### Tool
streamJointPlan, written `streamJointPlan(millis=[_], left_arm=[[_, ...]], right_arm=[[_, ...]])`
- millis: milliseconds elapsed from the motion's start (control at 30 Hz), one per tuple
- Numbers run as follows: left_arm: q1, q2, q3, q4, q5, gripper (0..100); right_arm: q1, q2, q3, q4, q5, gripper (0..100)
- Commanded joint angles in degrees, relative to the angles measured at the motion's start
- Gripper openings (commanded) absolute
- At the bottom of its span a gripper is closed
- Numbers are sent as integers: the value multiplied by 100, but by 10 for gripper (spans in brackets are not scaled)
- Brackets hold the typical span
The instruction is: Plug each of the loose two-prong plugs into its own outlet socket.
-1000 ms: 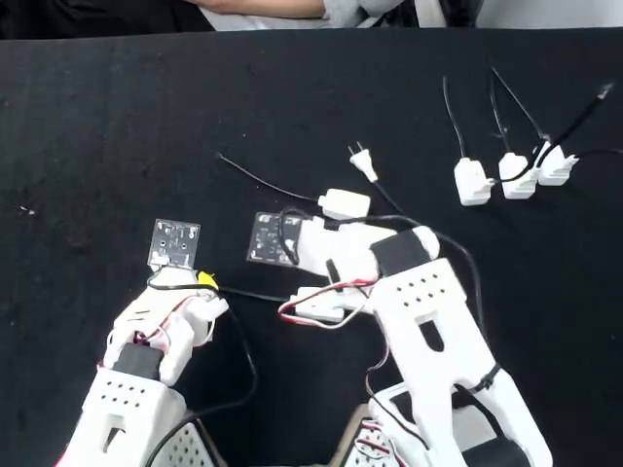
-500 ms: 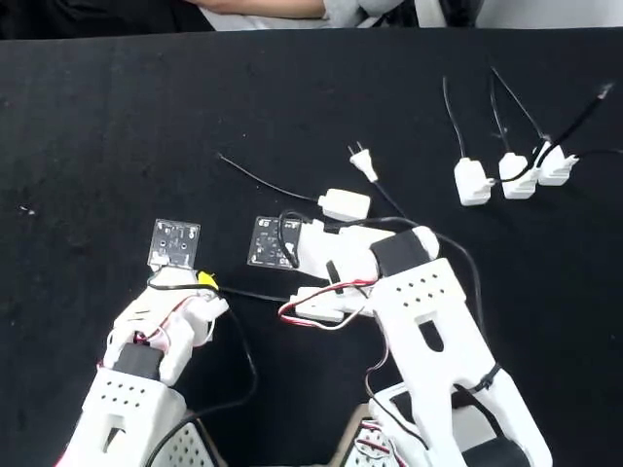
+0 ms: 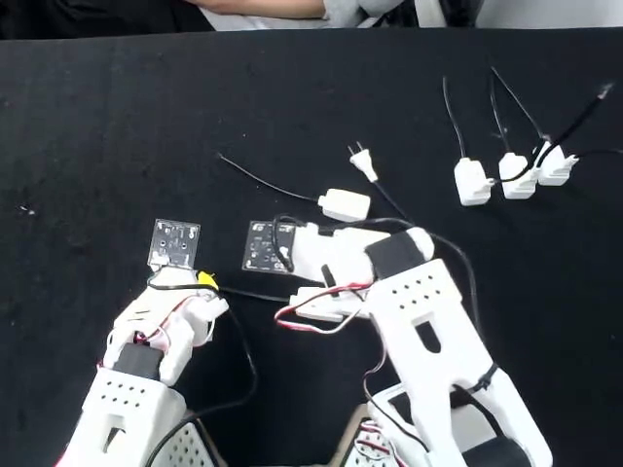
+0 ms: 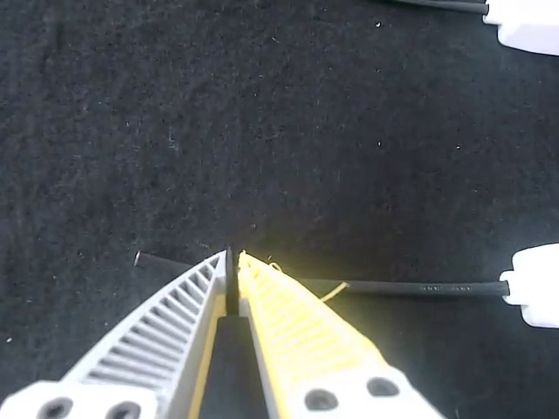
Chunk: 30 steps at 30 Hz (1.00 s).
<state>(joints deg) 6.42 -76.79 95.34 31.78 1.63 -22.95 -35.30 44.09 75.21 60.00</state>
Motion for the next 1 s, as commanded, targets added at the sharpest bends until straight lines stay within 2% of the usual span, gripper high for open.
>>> streamJointPlan(millis=[0,567,800,967], left_arm=[[57,-88,-365,-18,-35,30],[57,-88,-365,-18,-35,30],[57,-88,-365,-9,-35,30],[57,-88,-365,-9,-35,30]], right_arm=[[-202,-48,-435,35,-123,11],[-193,-40,-75,0,-97,11],[-114,-40,101,-44,281,11],[193,-4,119,-299,466,11]])
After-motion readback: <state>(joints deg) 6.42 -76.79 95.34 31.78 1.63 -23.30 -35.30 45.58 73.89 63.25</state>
